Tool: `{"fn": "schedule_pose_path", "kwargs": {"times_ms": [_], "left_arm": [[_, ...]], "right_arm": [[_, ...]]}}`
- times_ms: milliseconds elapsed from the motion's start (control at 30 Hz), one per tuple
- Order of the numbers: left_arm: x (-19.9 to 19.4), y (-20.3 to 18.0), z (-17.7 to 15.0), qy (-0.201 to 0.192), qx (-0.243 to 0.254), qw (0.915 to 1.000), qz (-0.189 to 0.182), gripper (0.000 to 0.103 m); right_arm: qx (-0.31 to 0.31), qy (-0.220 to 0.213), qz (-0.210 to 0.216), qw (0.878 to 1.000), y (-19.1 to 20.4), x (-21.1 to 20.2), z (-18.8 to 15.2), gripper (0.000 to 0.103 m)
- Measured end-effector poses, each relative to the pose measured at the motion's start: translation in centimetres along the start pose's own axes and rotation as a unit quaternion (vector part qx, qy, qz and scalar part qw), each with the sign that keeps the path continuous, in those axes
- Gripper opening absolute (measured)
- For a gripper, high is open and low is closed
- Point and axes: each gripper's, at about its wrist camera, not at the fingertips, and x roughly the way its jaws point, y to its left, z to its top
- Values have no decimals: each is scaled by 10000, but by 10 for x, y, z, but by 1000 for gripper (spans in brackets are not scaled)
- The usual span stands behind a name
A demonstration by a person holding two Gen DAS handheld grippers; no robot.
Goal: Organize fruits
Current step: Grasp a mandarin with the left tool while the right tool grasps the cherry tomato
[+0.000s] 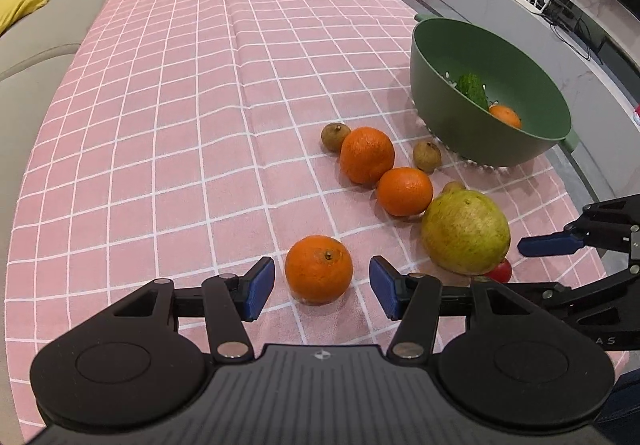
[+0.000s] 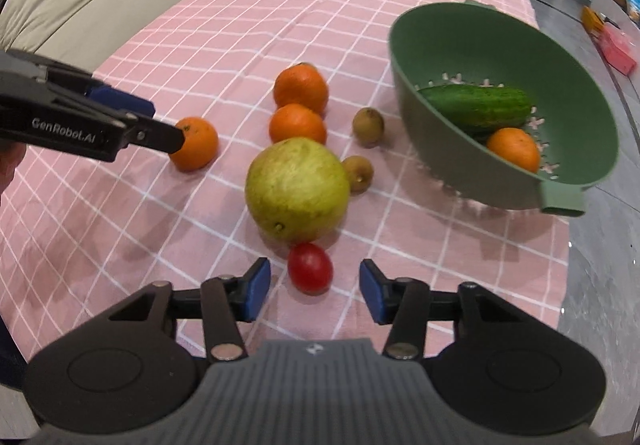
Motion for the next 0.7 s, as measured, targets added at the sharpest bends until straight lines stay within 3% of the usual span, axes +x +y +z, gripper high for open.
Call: {"fn": "schedule_pose_path", "kwargs": {"times_ms": [700], "left_arm": [[31,2,-3,174,24,9998,-33,65]], "right_arm": [[-27,30,88,10000,0,20,3,25]]}}
